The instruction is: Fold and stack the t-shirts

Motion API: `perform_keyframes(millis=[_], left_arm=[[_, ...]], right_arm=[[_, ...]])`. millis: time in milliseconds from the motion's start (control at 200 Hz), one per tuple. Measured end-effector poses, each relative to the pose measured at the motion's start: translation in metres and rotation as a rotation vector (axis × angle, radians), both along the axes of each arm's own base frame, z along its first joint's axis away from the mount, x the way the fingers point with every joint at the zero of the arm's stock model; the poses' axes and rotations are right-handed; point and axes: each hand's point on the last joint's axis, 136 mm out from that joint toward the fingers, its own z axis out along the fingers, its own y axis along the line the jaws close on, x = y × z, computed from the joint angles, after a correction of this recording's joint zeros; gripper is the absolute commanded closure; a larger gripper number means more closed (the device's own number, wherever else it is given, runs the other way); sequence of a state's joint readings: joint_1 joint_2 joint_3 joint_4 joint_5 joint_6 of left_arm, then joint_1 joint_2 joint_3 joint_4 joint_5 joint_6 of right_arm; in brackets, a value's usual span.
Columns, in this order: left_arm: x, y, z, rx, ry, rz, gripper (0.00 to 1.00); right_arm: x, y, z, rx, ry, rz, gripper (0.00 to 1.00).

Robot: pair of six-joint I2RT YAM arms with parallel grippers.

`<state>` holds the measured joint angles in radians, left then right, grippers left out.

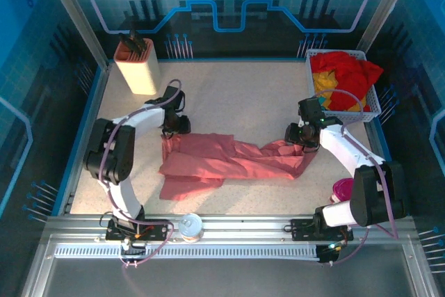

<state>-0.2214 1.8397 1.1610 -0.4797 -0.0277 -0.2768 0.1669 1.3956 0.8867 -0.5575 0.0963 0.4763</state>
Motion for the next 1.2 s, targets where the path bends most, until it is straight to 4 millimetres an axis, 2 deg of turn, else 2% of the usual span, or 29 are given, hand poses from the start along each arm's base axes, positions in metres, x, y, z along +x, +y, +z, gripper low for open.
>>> perform_keyframes(millis=[140,305,580,831,1031,1201], left_arm=[[0.004,-0.002,-0.009,0.003,0.017,-0.021,0.69],[0.006,-0.004,-0.009,-0.003,0.012,-0.033,0.77],[0.005,-0.004,-0.009,-0.002,0.015,-0.039,0.84],[-0.003,-0.002,-0.010,0.000,0.027,-0.036,1.00],[-0.007,-0.001,0.008,-0.006,-0.009,-0.032,1.00],[-0.008,-0.003,0.040,-0.030,-0.088,-0.022,1.00]], right_arm=[[0.000,-0.001,0.000,-0.001,-0.001,0.000,0.54],[0.001,-0.002,0.000,0.000,-0.001,-0.003,0.54],[0.000,-0.002,-0.002,-0.002,0.005,-0.004,0.54],[0.001,-0.004,-0.002,-0.002,0.005,-0.009,0.54],[0.001,-0.005,-0.002,-0.002,0.005,-0.013,0.55],[0.001,-0.008,-0.002,-0.002,0.005,-0.023,0.54]])
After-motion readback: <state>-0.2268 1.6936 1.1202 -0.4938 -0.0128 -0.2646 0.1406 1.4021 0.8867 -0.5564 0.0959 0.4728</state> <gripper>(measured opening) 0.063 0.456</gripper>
